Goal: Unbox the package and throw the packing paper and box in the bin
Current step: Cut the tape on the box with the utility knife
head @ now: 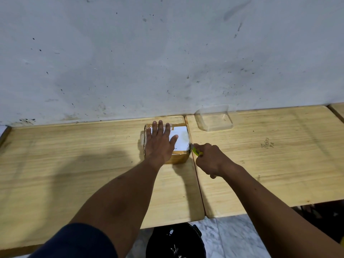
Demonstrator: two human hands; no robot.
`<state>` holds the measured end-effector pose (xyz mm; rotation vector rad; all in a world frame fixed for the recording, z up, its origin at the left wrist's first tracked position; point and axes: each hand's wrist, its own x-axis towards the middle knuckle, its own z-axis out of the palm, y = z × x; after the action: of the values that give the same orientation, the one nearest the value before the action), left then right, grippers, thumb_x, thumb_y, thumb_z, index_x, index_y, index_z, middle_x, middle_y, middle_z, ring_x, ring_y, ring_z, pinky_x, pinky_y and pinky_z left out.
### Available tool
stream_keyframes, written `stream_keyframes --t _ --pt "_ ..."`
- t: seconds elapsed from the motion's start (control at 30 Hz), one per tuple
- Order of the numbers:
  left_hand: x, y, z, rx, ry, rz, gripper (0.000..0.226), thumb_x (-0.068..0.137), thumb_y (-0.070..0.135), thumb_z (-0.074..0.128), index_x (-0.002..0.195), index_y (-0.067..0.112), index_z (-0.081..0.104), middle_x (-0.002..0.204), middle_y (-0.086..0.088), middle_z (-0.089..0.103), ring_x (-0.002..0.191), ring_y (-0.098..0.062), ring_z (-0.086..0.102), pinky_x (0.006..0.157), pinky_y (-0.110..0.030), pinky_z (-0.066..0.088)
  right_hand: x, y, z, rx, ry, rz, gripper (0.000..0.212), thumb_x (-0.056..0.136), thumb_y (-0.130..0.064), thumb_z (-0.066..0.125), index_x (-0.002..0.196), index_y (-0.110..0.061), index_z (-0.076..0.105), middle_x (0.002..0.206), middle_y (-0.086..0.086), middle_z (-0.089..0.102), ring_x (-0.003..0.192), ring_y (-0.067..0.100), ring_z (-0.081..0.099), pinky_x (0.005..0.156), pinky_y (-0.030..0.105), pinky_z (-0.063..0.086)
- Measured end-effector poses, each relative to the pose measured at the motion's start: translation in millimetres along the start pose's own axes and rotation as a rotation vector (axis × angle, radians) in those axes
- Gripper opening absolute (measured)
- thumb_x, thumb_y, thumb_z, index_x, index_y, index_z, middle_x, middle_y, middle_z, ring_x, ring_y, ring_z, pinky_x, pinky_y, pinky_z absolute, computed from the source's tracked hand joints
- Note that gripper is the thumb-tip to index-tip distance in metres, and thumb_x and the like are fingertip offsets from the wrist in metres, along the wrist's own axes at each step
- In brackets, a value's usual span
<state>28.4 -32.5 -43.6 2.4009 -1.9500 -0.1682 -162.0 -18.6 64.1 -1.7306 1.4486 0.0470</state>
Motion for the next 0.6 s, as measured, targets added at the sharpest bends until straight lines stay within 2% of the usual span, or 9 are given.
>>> stream_keyframes --t 0.07,0.23,0.37,0.5,0.6 --pt "0 0 0 0.0 0.003 -0.001 0.065 0.102 0.055 0.01 0.157 0.022 0.005 0.165 -0.008 -0.001 0.151 -0.029 -0.009 0.121 -0.047 -0.006 -2 0 0 -0.011 -0.008 -0.009 0.069 0.081 -0.007 0.041 0.148 -0.025 0.042 0.101 0.011 0.052 0.054 0.03 0.055 0.047 0.031 0.052" --pt "-1 0 -1 0.004 -0.006 0.0 0.065 0.102 0.054 0.009 0.157 0.021 0.004 0.165 -0.009 -0.003 0.151 -0.029 -0.01 0.122 -0.047 -0.004 -6 2 3 -0.022 0.012 -0.027 0.069 0.082 -0.004 0.04 0.148 -0.024 0.041 0.108 0.014 0.056 0.054 0.031 0.055 0.046 0.032 0.052" --pt "0 -1 -3 -0.018 0.004 0.017 0.065 0.101 0.055 0.01 0.157 0.022 0.006 0.165 -0.008 -0.001 0.151 -0.028 -0.01 0.122 -0.047 -0.002 0 15 -6 0.097 0.008 -0.003 0.06 0.083 -0.004 0.037 0.134 -0.03 0.055 0.08 0.01 0.053 0.049 0.027 0.041 0.041 0.027 0.039" --pt "0 -4 -2 -0.051 0.012 0.027 0.066 0.1 0.056 0.009 0.157 0.021 0.01 0.165 -0.009 0.002 0.152 -0.028 -0.007 0.122 -0.048 0.0 9 40 -21 0.322 0.056 0.011 0.035 0.098 -0.025 0.052 0.131 -0.036 0.056 0.072 0.009 0.055 0.044 0.02 0.039 0.041 0.026 0.036" --pt "1 -3 -5 -0.057 -0.019 0.021 0.063 0.102 0.052 0.015 0.157 0.021 0.01 0.165 -0.01 0.001 0.151 -0.029 -0.008 0.122 -0.048 -0.002 17 52 -19 0.338 0.168 -0.004 0.036 0.099 -0.022 0.053 0.133 -0.033 0.057 0.068 0.008 0.058 0.038 0.017 0.039 0.039 0.024 0.036"
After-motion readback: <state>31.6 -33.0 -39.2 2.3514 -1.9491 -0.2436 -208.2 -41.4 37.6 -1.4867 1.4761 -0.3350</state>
